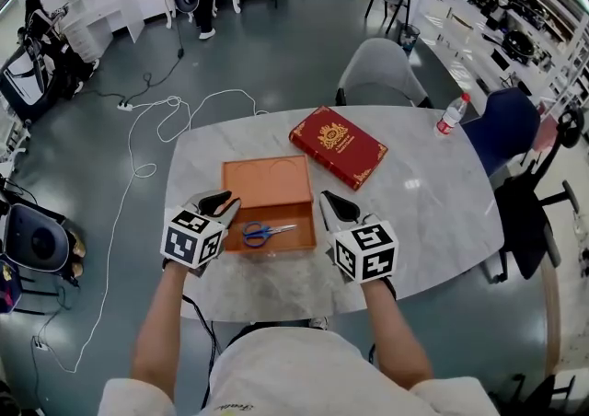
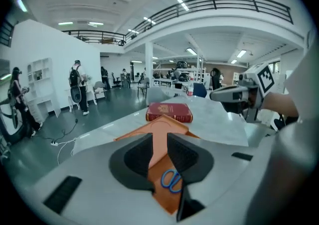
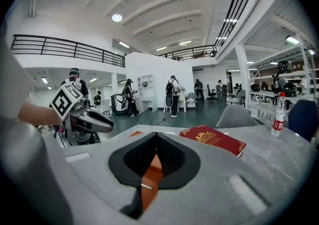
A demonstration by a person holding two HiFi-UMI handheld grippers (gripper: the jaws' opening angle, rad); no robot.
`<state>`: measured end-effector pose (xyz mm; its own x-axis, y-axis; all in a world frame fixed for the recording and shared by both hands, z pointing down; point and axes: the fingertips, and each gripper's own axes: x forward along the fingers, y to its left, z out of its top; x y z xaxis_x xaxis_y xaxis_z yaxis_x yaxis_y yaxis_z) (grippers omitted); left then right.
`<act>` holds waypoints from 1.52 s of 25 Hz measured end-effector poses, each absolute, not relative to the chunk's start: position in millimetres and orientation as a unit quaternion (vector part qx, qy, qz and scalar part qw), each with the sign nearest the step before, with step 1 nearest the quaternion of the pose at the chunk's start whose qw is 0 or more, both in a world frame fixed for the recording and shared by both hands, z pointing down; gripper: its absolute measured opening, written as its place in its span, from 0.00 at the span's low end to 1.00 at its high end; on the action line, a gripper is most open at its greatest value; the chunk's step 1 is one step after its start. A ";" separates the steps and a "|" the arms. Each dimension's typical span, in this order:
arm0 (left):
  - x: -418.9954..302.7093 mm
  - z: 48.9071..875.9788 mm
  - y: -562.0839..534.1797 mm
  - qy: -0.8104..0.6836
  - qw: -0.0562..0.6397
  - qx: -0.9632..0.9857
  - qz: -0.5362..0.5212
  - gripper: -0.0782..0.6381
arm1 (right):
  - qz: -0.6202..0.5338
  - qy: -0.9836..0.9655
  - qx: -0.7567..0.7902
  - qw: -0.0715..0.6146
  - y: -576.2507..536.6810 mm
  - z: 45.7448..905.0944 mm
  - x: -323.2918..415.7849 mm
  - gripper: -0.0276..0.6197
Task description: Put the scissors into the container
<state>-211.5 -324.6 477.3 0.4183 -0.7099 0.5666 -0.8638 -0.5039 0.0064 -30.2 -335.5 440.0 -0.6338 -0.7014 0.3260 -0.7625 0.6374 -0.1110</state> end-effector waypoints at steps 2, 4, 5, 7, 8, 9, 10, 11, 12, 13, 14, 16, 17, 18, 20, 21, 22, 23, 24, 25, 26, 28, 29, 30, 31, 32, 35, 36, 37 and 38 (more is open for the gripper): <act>-218.6 462.5 -325.4 -0.499 0.146 0.824 0.224 0.22 | 0.116 -0.897 0.407 0.126 -335.2 436.1 -30.9 0.05; -227.8 447.5 -325.5 -0.526 0.147 0.817 0.184 0.22 | 0.111 -0.898 0.406 0.125 -334.9 431.0 -31.5 0.05; -233.1 440.8 -325.1 -0.539 0.148 0.813 0.163 0.22 | 0.110 -0.899 0.406 0.123 -334.8 428.3 -31.7 0.05; -243.9 430.6 -323.2 -0.565 0.148 0.801 0.130 0.21 | 0.106 -0.900 0.406 0.118 -334.9 423.8 -31.3 0.05; -248.4 426.9 -321.4 -0.575 0.147 0.796 0.119 0.19 | 0.105 -0.900 0.406 0.117 -335.0 422.4 -30.9 0.05; -251.9 423.7 -319.3 -0.584 0.144 0.791 0.110 0.18 | 0.103 -0.900 0.407 0.115 -335.2 421.3 -30.3 0.05; -254.1 420.9 -317.2 -0.590 0.142 0.788 0.104 0.17 | 0.102 -0.900 0.407 0.114 -335.7 420.6 -29.6 0.05; -255.5 418.7 -315.4 -0.595 0.139 0.785 0.100 0.16 | 0.101 -0.900 0.408 0.113 -336.4 420.0 -28.8 0.05; -256.4 417.2 -314.0 -0.599 0.136 0.783 0.098 0.16 | 0.099 -0.900 0.409 0.113 -337.2 419.4 -28.1 0.05; -257.1 416.3 -312.6 -0.604 0.132 0.780 0.100 0.15 | 0.098 -0.900 0.410 0.113 -337.8 418.6 -27.6 0.05; -257.9 415.6 -311.1 -0.607 0.129 0.777 0.101 0.15 | 0.097 -0.900 0.411 0.113 -337.9 417.7 -27.5 0.05; -259.3 413.9 -308.0 -0.612 0.126 0.774 0.103 0.15 | 0.096 -0.899 0.412 0.111 -337.1 415.1 -27.6 0.05; -260.3 413.0 -306.8 -0.615 0.125 0.772 0.103 0.15 | 0.096 -0.899 0.412 0.111 -336.6 413.8 -27.7 0.05; -261.5 412.2 -306.2 -0.617 0.125 0.770 0.103 0.15 | 0.096 -0.899 0.412 0.110 -336.5 412.8 -27.7 0.05; -264.2 411.6 -305.9 -0.622 0.125 0.766 0.102 0.15 | 0.096 -0.899 0.413 0.109 -336.8 412.3 -27.3 0.05; -265.3 411.8 -305.9 -0.624 0.126 0.764 0.101 0.15 | 0.096 -0.899 0.413 0.109 -337.0 412.7 -26.9 0.05; -266.4 412.3 -305.8 -0.626 0.127 0.763 0.100 0.15 | 0.096 -0.899 0.414 0.109 -337.2 413.4 -26.5 0.05; -267.4 413.0 -305.5 -0.628 0.128 0.761 0.099 0.15 | 0.096 -0.899 0.414 0.109 -337.2 414.0 -26.4 0.05; -268.2 413.8 -305.0 -0.629 0.129 0.760 0.099 0.15 | 0.096 -0.899 0.414 0.109 -337.0 414.4 -26.6 0.05; -268.5 414.6 -304.3 -0.630 0.129 0.759 0.100 0.15 | 0.096 -0.899 0.414 0.109 -336.8 414.3 -26.9 0.05; -268.3 415.2 -303.7 -0.630 0.130 0.759 0.102 0.15 | 0.096 -0.899 0.413 0.108 -336.7 413.9 -27.1 0.05; -267.5 415.4 -302.3 -0.629 0.130 0.759 0.104 0.15 | 0.096 -0.900 0.412 0.109 -336.4 412.8 -27.6 0.05; -267.3 415.2 -301.7 -0.629 0.130 0.759 0.104 0.15 | 0.095 -0.900 0.412 0.108 -336.1 412.3 -28.0 0.05; -267.2 414.9 -301.1 -0.629 0.129 0.759 0.104 0.15 | 0.096 -0.900 0.411 0.108 -335.6 411.9 -28.5 0.05; -267.0 414.6 -300.6 -0.629 0.129 0.760 0.104 0.15 | 0.096 -0.900 0.411 0.107 -335.2 411.8 -29.0 0.05; -266.8 414.4 -300.3 -0.628 0.129 0.760 0.105 0.15 | 0.097 -0.900 0.411 0.106 -334.8 411.7 -29.5 0.05; -266.5 414.5 -300.0 -0.627 0.128 0.761 0.106 0.15 | 0.097 -0.901 0.410 0.105 -334.4 411.7 -30.9 0.05; -266.3 414.8 -300.0 -0.627 0.128 0.761 0.106 0.15 | 0.097 -0.901 0.409 0.105 -334.3 411.9 -31.1 0.05; -266.0 415.1 -299.9 -0.626 0.128 0.761 0.107 0.15 | 0.097 -0.901 0.409 0.106 -334.2 412.1 -31.2 0.05; -265.8 415.5 -299.7 -0.626 0.128 0.762 0.108 0.15 | 0.097 -0.901 0.409 0.106 -334.1 412.4 -31.3 0.05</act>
